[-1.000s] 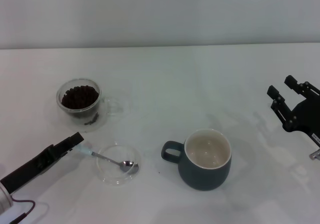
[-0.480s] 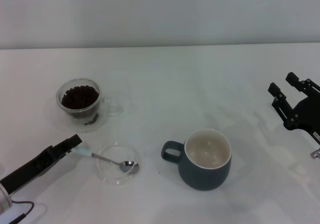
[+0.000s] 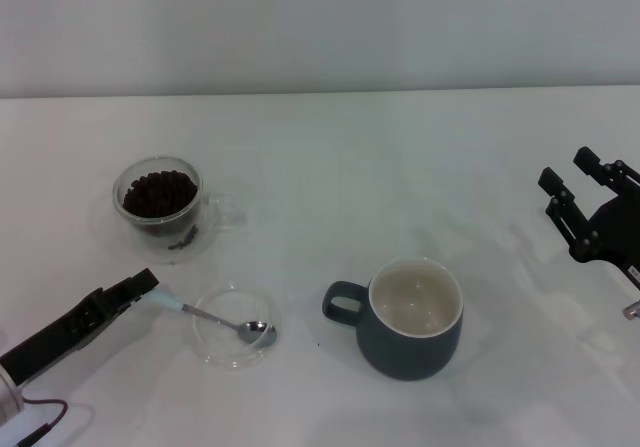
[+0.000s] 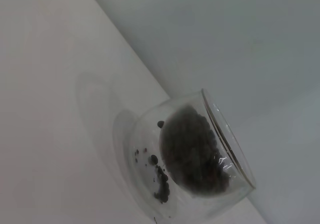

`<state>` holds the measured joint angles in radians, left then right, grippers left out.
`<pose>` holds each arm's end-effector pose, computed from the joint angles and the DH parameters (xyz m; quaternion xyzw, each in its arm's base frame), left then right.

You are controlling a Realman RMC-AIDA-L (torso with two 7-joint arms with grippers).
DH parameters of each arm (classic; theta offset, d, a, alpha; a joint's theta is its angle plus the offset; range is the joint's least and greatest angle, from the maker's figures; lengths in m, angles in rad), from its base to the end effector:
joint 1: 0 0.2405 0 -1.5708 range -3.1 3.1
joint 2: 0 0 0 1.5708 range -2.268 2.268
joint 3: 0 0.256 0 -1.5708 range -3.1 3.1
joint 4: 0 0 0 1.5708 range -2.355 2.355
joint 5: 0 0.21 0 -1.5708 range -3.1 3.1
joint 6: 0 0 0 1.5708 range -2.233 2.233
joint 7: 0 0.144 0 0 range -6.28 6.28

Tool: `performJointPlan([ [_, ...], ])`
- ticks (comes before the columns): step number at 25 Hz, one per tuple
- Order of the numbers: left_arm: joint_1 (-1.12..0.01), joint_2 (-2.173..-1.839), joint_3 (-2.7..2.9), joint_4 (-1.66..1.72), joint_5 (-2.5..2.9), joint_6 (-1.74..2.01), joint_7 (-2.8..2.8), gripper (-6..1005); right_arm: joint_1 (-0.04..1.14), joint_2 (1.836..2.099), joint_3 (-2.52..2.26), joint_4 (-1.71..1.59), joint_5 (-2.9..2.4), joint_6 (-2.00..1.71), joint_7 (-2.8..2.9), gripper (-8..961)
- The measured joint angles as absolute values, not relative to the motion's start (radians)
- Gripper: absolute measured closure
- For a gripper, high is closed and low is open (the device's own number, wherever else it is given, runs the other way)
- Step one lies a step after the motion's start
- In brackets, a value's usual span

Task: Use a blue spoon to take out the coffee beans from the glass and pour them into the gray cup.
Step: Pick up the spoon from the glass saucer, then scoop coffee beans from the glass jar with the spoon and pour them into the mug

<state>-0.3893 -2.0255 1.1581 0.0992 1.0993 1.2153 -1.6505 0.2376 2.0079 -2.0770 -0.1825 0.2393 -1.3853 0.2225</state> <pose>-0.3438 0.2791 -0.0507 -0.6557 -0.6308 -0.3755 0.1764 0.3443 0.2604 -0.0075 -0.7760 0.1444 0.3110 0.5294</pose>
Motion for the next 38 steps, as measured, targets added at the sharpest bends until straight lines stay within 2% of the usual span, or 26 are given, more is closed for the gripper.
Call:
performJointPlan([
  [5, -0.384, -2.03, 1.155, 0.107, 1.097, 1.215, -1.646, 856, 0.239, 2.008, -2.077, -0.183, 0.239, -1.385, 0.222, 498],
  [20, -0.299, -2.049, 1.152, 0.224, 1.05, 1.245, -1.567, 858, 0.245, 2.008, -2.077, -0.181, 0.24, -1.374, 0.22, 499],
  [38, -0.269, -2.031, 1.117, 0.315, 1.029, 1.412, -1.444, 862, 0.248, 2.009, -2.077, -0.183, 0.241, -1.373, 0.218, 499],
])
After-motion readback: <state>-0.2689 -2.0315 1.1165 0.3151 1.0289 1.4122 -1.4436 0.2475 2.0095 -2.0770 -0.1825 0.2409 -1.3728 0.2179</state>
